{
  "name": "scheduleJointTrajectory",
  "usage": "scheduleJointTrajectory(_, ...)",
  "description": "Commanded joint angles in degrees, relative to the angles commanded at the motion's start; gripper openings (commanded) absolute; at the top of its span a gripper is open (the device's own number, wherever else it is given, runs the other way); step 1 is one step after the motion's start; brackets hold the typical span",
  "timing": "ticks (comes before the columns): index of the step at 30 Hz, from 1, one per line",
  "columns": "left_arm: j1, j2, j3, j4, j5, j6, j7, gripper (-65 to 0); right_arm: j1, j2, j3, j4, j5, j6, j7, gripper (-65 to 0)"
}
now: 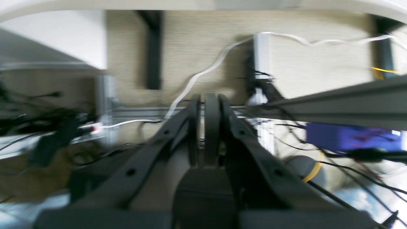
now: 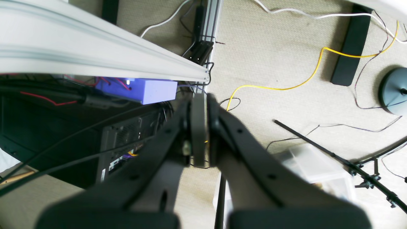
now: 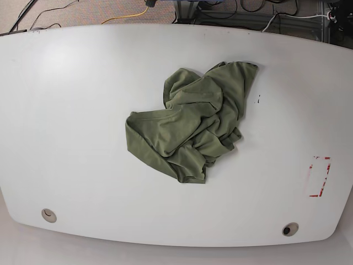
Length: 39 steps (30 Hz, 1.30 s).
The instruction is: Layout the t-shirt on the table in an organized manner, then fold the t-shirt properly
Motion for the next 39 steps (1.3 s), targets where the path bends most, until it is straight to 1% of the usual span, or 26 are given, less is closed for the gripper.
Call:
scheduleJointTrajectory(4,-0.09,0.00,-0.88,2.02,-0.09,0.00,-0.09,-65.0,-0.09,0.00,0.18,1.49,0.18,-0.09,0.00,-64.7)
scheduleJointTrajectory(10,-2.20,-0.26,-0.97,4.22,-0.09,0.00,-0.09,-65.0,1.67,0.44,0.26,1.67,4.31,0.00,0.09,-64.7)
scheduleJointTrajectory(12,-3.34,-0.26,-0.97,4.40,-0.09,0.00,-0.09,-65.0,3.16,0.44,0.26,1.67,5.01,0.00,0.09,-64.7)
scheduleJointTrajectory(21,-9.67,-0.26,-0.97,4.48,-0.09,0.00,-0.09,-65.0,10.29,0.18,0.35,1.67,5.01,0.18,0.09,-64.7)
scheduleJointTrajectory(32,-20.22,-0.44,-0.97,4.48,0.44,0.00,0.26,-64.7,21.98,0.09,0.00,1.67,5.01,-0.18,-0.18,-64.4)
scheduleJointTrajectory(34,-22.07,-0.88,-0.62,4.40,0.53,-0.09,0.26,-64.7,24.26,0.00,0.00,1.58,5.01,-0.26,-0.97,-64.4)
scheduleJointTrajectory(39,-26.20,-3.34,0.88,4.31,0.53,-0.09,0.26,-64.7,31.91,0.00,-0.09,1.58,5.10,-0.26,-8.62,-64.4)
